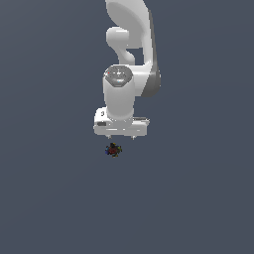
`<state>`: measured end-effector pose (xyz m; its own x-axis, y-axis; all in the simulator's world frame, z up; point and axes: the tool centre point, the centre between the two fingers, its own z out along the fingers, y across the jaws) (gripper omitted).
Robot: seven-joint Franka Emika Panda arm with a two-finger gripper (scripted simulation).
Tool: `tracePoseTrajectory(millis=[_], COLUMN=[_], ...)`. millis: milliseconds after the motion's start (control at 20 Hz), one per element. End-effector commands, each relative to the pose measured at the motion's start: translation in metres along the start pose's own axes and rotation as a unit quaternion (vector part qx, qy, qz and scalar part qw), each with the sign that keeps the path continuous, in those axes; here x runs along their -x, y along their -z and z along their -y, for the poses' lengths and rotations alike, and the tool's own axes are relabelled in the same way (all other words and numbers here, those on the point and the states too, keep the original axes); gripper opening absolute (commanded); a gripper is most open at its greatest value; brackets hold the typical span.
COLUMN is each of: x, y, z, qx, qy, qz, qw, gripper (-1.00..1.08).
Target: Pick up the object and move it to a goal position.
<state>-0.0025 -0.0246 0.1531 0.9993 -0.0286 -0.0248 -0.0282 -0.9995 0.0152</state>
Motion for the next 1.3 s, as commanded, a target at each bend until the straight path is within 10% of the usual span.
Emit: tracePoseTrajectory(millis=[0, 1250], x=[0.0, -0.009], y=[0.0, 0.015], z=[0.0, 0.001], qx=[0.0, 0.002], qy=[0.0, 0.069], qz=[0.0, -0.02], qw=[1.0, 0.9974], gripper=[1.0, 1.0])
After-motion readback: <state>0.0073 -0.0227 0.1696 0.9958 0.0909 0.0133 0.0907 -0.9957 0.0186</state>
